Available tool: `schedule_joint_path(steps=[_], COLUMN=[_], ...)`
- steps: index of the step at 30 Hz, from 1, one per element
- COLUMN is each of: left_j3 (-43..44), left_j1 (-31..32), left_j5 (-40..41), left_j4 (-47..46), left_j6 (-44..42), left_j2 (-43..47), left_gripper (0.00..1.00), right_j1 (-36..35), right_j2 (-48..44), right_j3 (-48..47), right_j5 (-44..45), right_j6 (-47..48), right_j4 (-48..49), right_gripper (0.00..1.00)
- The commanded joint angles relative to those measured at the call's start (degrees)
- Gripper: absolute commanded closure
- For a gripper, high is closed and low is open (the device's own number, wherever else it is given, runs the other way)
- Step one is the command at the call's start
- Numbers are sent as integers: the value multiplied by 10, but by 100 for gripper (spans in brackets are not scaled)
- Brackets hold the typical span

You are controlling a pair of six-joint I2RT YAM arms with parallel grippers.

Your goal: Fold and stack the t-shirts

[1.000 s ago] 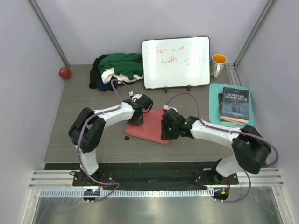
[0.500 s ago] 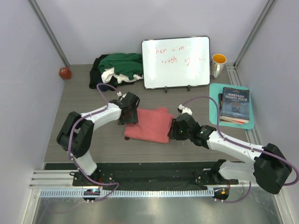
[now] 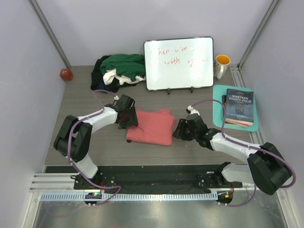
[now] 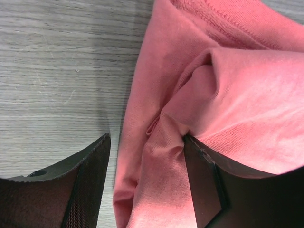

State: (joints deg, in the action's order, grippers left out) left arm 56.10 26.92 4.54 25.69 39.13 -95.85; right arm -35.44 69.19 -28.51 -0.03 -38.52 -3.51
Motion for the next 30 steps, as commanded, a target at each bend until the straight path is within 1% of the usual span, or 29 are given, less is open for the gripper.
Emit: schedule_joint_path(steps=[1,4,7,12,14,15,18,19,23,24,26,27,30], left_j3=[-24,-33,-46,-90,-94,-96,-99,-100,-96,-92,-87,-85,-84], left_j1=[-20,-20,-22,-24,-25,-24,-24,-24,-24,-24,-24,-24,-24], left_j5=[-40,-44,-80,-140,-163,-166,-167,-162,-148,-144,-130,-126,-113], left_j4=[-29,-33,-52,-124,-136,-137,-133,-131,-115,-108,-93,-88,-79], left_j6=[12,14,20,38,45,45,43,43,34,29,27,25,27], left_j2=[17,9,0,-20,-35,-40,-44,-43,-30,-29,-29,-28,-21], left_gripper=[36,36,36,37,40,43,48,54,69,80,95,100,100], right_j1=[28,36,37,38,37,38,38,37,38,38,37,37,38], right_j2=[36,70,103,144,162,168,187,192,211,218,223,225,223], right_j3=[7,-5,-22,-50,-58,-65,-78,-80,-90,-94,-97,-98,-102], right_j5=[-37,-49,-61,-92,-98,-105,-111,-115,-117,-117,-117,-117,-114], right_j6=[27,43,53,55,55,56,57,56,59,62,64,64,64], right_j4=[70,75,83,98,101,101,100,100,97,95,91,91,83], right_gripper=[55,55,55,55,55,55,57,57,58,59,59,60,60])
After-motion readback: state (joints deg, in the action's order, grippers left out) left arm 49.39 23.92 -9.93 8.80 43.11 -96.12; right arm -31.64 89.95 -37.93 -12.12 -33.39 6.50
